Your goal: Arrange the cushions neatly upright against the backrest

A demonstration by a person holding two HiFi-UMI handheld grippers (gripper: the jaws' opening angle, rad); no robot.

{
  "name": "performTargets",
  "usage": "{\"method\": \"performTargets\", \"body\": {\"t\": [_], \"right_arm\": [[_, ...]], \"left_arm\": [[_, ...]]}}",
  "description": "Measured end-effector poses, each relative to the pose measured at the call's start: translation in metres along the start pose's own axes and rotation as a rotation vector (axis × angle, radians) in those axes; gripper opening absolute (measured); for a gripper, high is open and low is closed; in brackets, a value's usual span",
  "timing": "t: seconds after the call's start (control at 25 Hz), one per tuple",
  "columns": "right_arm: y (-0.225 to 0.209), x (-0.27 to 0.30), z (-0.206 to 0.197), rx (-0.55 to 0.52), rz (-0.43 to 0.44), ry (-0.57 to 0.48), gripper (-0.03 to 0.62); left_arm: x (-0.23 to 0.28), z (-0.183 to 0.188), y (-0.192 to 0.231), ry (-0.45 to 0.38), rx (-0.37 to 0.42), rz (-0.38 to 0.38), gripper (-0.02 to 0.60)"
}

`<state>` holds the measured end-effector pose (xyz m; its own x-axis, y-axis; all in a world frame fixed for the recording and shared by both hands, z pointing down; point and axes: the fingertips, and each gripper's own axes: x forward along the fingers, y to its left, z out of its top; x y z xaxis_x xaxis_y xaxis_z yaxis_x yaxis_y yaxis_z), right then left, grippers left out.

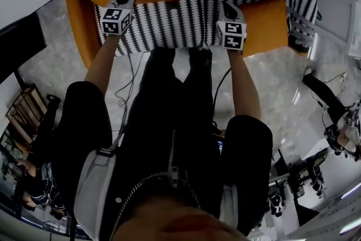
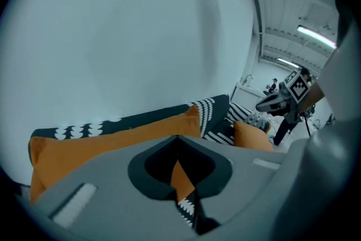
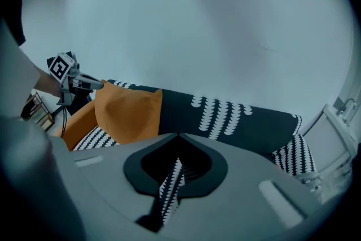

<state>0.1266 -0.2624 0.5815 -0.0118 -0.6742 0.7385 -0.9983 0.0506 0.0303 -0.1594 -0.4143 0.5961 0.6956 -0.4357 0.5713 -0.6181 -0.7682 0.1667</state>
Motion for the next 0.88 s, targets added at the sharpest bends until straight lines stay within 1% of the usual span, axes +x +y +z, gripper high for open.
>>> {"method": "performTargets", "body": {"t": [0.08,0.16,0.24,0.32,0.44,0.52,0.64,0.72,0.76,0.88], "right_arm": [[-0.026,-0.013,-0.013,0.007,-0.022,-0.006,0.003],[-0.052,-0.023,-0.027,0.034,-0.028,-0.019,0.003],[-0.070,-0.032,-0.041,0.049,-0.022,-0.035,0.003],[-0.085,-0.044,-0.053,0.042,-0.013,-0.055,0.003],[-0.107,-0.070,-0.072,0.012,0.028,-0.085,0.003],[-0.117,-0.086,-0.084,-0.042,0.072,-0.108,0.003],[-0.133,-0.105,-0.098,-0.133,0.131,-0.134,0.003],[-0.151,-0.129,-0.115,-0.175,0.162,-0.142,0.003],[-0.162,-0.142,-0.125,-0.191,0.174,-0.145,0.003],[-0.203,-0.170,-0.164,-0.228,0.190,-0.139,0.003]], "left_arm": [[0.016,0.004,-0.041,0.007,0.036,-0.038,0.011],[0.034,0.005,-0.083,0.015,0.056,-0.065,0.011],[0.047,0.002,-0.121,0.016,0.048,-0.078,0.011],[0.051,-0.001,-0.159,0.009,0.031,-0.075,0.011],[0.056,-0.012,-0.222,0.009,0.002,-0.055,0.011],[0.062,-0.027,-0.261,0.015,-0.027,-0.037,0.011],[0.067,-0.046,-0.304,0.006,-0.097,0.028,0.011],[0.066,-0.057,-0.338,-0.004,-0.154,0.072,0.011],[0.065,-0.063,-0.357,-0.004,-0.170,0.087,0.011],[0.062,-0.078,-0.414,-0.002,-0.172,0.111,0.011]]}}
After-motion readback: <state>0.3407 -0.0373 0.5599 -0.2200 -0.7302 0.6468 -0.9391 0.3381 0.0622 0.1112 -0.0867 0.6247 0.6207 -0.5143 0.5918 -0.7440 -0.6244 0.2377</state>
